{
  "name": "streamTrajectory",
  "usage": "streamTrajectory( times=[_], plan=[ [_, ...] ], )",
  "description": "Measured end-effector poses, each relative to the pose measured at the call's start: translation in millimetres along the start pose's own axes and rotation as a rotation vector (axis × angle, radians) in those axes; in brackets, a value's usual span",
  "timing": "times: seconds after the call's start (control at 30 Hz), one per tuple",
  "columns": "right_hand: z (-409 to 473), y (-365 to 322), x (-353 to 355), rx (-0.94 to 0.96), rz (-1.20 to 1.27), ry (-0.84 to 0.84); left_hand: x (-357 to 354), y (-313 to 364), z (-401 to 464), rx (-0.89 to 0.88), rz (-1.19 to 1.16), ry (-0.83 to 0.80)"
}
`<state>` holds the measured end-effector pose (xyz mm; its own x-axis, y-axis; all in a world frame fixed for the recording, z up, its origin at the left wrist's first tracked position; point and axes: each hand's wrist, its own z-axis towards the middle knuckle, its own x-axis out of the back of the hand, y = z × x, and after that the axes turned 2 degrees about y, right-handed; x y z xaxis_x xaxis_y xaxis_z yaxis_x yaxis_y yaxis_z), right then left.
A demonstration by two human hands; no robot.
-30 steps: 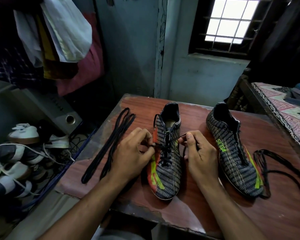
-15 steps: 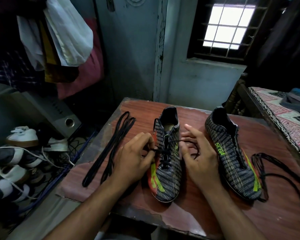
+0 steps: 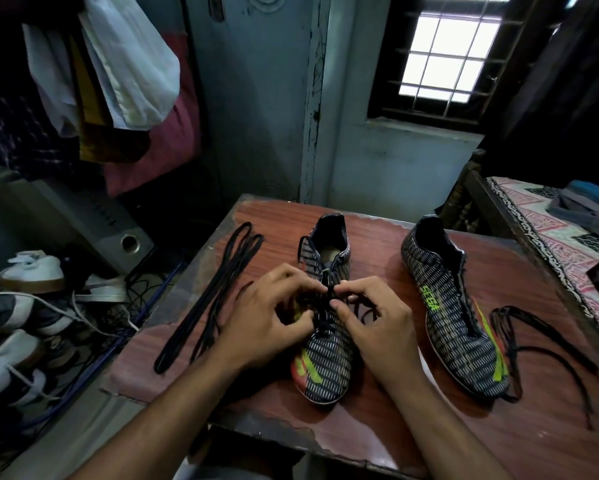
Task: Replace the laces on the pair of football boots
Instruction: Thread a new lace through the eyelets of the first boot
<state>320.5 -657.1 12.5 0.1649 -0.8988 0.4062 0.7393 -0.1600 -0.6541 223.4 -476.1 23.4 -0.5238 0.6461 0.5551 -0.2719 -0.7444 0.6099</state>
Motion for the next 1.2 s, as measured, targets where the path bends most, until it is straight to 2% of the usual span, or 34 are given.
streamTrajectory(
  times=[0.1,0.3,0.43,0.57,0.7,0.9,1.03,1.2],
  plan=[
    [0,4,1,-0.044,0.032,0.027,0,-2,0,-0.103,0.059,0.025],
    [0,6,1,-0.055,0.056,0.057,6,-8,-6,-0.146,0.105,0.110],
    [-1,12,2,-0.084,0.115,0.081,4,-5,-5,-0.124,0.096,0.121],
    [-1,18,2,-0.050,0.141,0.055,7,-10,-4,-0.081,-0.020,0.059],
    [-1,15,0,-0.071,0.159,0.073,4,-7,-5,-0.083,0.036,0.134],
    [1,9,-1,-0.028,0.097,0.062,-5,-1,-5,0.005,0.096,0.196],
    [4,3,3,0.091,-0.076,-0.009,-7,4,0,0.141,0.120,0.239],
    [10,-1,5,0.107,-0.149,-0.033,-16,10,-4,0.230,0.196,0.220]
  ],
)
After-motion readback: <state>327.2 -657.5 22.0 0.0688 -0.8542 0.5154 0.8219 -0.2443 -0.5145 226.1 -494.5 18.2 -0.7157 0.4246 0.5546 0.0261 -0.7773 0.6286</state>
